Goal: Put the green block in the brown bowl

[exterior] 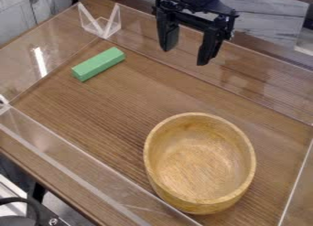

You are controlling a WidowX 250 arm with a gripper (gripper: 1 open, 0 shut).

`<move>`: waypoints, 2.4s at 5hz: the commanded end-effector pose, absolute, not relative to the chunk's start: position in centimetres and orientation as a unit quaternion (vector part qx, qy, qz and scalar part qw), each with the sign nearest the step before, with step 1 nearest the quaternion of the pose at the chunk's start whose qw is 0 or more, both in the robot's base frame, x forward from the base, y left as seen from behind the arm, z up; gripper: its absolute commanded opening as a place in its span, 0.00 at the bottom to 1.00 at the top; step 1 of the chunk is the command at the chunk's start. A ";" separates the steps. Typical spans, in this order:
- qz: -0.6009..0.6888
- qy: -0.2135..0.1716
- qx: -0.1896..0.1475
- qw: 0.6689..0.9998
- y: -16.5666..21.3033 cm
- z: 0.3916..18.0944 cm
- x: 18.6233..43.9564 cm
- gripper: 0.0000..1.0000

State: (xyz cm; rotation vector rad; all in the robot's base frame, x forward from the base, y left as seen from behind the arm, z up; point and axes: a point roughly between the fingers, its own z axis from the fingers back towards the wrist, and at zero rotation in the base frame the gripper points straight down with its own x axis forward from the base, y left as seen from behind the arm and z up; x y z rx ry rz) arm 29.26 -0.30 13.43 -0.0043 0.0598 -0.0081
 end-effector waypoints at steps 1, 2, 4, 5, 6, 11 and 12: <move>-0.011 0.038 -0.001 0.999 0.2 12.9 29.1 1.00; -0.023 0.041 0.001 0.999 2.0 12.6 28.7 1.00; -0.045 0.022 0.013 0.999 8.7 13.3 27.5 1.00; -0.056 0.014 0.020 0.998 11.3 13.3 27.5 1.00; -0.055 0.013 0.021 0.998 12.0 12.8 27.6 1.00; -0.061 -0.007 0.024 0.998 16.4 9.3 29.1 1.00; -0.067 -0.012 0.022 0.997 17.2 8.4 29.5 1.00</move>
